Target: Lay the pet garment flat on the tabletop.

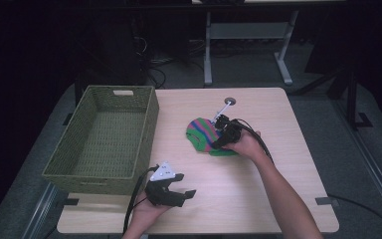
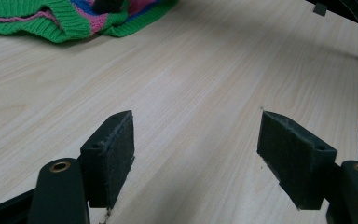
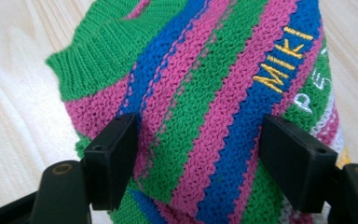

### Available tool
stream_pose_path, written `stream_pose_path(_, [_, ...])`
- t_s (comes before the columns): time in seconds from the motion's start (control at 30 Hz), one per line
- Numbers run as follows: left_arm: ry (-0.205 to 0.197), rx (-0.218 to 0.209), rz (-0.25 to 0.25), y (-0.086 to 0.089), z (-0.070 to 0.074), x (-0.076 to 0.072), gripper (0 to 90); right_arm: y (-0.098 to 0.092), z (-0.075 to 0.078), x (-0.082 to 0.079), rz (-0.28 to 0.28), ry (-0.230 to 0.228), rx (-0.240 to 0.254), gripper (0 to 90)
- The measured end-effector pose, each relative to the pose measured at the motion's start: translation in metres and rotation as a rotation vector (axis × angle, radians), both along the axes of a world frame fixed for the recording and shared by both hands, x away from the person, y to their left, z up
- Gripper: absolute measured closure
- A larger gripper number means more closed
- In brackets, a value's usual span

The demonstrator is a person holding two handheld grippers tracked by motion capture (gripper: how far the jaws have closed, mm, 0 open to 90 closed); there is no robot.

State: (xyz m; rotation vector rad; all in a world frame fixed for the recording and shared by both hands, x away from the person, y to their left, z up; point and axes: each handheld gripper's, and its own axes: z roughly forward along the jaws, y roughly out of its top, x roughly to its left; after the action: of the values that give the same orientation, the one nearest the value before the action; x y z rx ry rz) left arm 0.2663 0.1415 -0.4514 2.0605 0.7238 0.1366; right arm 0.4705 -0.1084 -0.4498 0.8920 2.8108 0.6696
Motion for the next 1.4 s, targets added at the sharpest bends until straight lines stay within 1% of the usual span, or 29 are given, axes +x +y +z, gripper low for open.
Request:
stream_pose_path(0.07, [0.0,0.006,-0.004,-0.002,0.0,0.0,26.9,0.0,0.0,-0.002,-0.01,-0.014,-0.006,30.3])
stream_pose_path(0.1, [-0.002,0.011,-0.007,-0.004,-0.001,-0.001,26.9,0.0,-0.001,-0.004,-0.018,-0.022,-0.001,34.5])
stream_pose_path(0.13, [-0.002,0.011,-0.007,-0.004,-0.001,-0.001,26.9,0.0,-0.001,-0.004,-0.018,-0.022,-0.001,34.5])
stream_pose_path(0.17, [-0.003,0.015,-0.013,-0.005,-0.001,-0.002,26.9,-0.002,0.0,-0.008,-0.035,-0.022,0.012,42.3])
stream_pose_path(0.2, [-0.003,0.015,-0.013,-0.005,-0.001,-0.002,26.9,-0.002,0.0,-0.008,-0.035,-0.022,0.012,42.3])
stream_pose_path(0.23, [-0.004,0.019,-0.015,-0.007,-0.001,-0.003,26.9,-0.003,0.002,-0.009,-0.04,-0.022,-0.001,53.1])
stream_pose_path(0.27, [-0.004,0.019,-0.015,-0.007,-0.001,-0.003,26.9,-0.003,0.002,-0.009,-0.04,-0.022,-0.001,53.1])
stream_pose_path(0.3, [-0.004,0.024,-0.017,-0.007,-0.001,-0.003,26.9,-0.004,0.005,-0.01,-0.044,-0.008,-0.028,63.9])
stream_pose_path(0.4, [-0.004,0.024,-0.018,-0.007,-0.001,-0.003,26.9,-0.006,0.006,-0.01,-0.057,0.016,-0.031,68.5])
stream_pose_path(0.43, [-0.003,0.017,-0.012,-0.007,-0.001,-0.004,26.9,-0.01,0.008,-0.009,-0.079,0.044,-0.029,70.7])
stream_pose_path(0.5, [-0.005,0.02,-0.013,-0.006,-0.001,-0.003,26.9,-0.012,0.009,-0.01,-0.085,0.061,-0.016,71.2])
stream_pose_path(0.57, [-0.003,0.019,-0.011,-0.005,-0.001,-0.002,26.9,-0.021,0.017,-0.011,-0.098,0.084,0.055,71.6])
stream_pose_path(0.6, [-0.001,0.016,-0.006,-0.005,-0.001,-0.002,26.9,-0.021,0.017,-0.011,-0.098,0.084,0.055,71.6])
stream_pose_path(0.63, [-0.004,0.014,-0.004,-0.004,-0.001,-0.001,26.9,-0.026,0.027,-0.013,-0.102,0.065,0.085,71.7])
stream_pose_path(0.67, [-0.004,0.014,-0.004,-0.004,-0.001,-0.001,26.9,-0.026,0.027,-0.013,-0.102,0.065,0.085,71.7])
stream_pose_path(0.7, [0.001,0.009,0.002,-0.004,-0.001,-0.001,26.9,-0.03,0.032,-0.014,-0.103,0.058,0.105,71.7])
stream_pose_path(0.8, [0.003,0.009,0.006,-0.004,-0.001,-0.001,26.9,-0.04,0.05,-0.02,-0.11,0.042,0.166,71.7])
stream_pose_path(0.83, [0.003,0.016,0.002,-0.004,-0.001,-0.002,26.9,-0.046,0.06,-0.025,-0.114,0.025,0.195,71.6])
stream_pose_path(0.87, [0.003,0.016,0.002,-0.004,-0.001,-0.002,26.9,-0.046,0.06,-0.025,-0.114,0.025,0.195,71.6])
stream_pose_path(0.9, [0.001,0.008,0.003,-0.005,-0.001,-0.002,26.9,-0.052,0.07,-0.033,-0.112,0.012,0.217,71.5])
stream_pose_path(0.93, [-0.002,0.011,-0.002,-0.005,-0.001,-0.002,26.9,-0.052,0.07,-0.033,-0.112,0.012,0.217,71.5])
stream_pose_path(0.97, [-0.005,0.015,-0.003,-0.006,0.0,-0.003,26.9,-0.057,0.079,-0.043,-0.099,-0.001,0.232,71.5])
stream_pose_path(1.0, [-0.005,0.015,-0.003,-0.006,0.0,-0.003,26.9,-0.057,0.079,-0.043,-0.099,-0.001,0.232,71.5])
stream_pose_path(1.03, [-0.009,0.016,-0.006,-0.006,0.0,-0.003,26.9,-0.06,0.085,-0.053,-0.087,-0.017,0.243,71.6])
stream_pose_path(1.07, [-0.009,0.016,-0.006,-0.006,0.0,-0.003,26.9,-0.06,0.085,-0.053,-0.087,-0.017,0.243,71.6])
stream_pose_path(1.13, [-0.007,0.016,-0.006,-0.006,0.0,-0.003,26.9,-0.065,0.091,-0.065,-0.077,-0.032,0.263,71.3])
stream_pose_path(1.17, [-0.003,0.007,-0.002,-0.006,-0.001,-0.003,26.9,-0.067,0.093,-0.072,-0.077,-0.055,0.258,71.2])
stream_pose_path(1.23, [-0.004,0.009,-0.003,-0.006,0.0,-0.003,26.9,-0.071,0.094,-0.082,-0.065,-0.065,0.27,71.1])
stream_pose_path(1.4, [-0.004,0.003,-0.007,-0.005,0.0,-0.002,26.9,-0.083,0.088,-0.105,-0.058,-0.06,0.312,71.1])
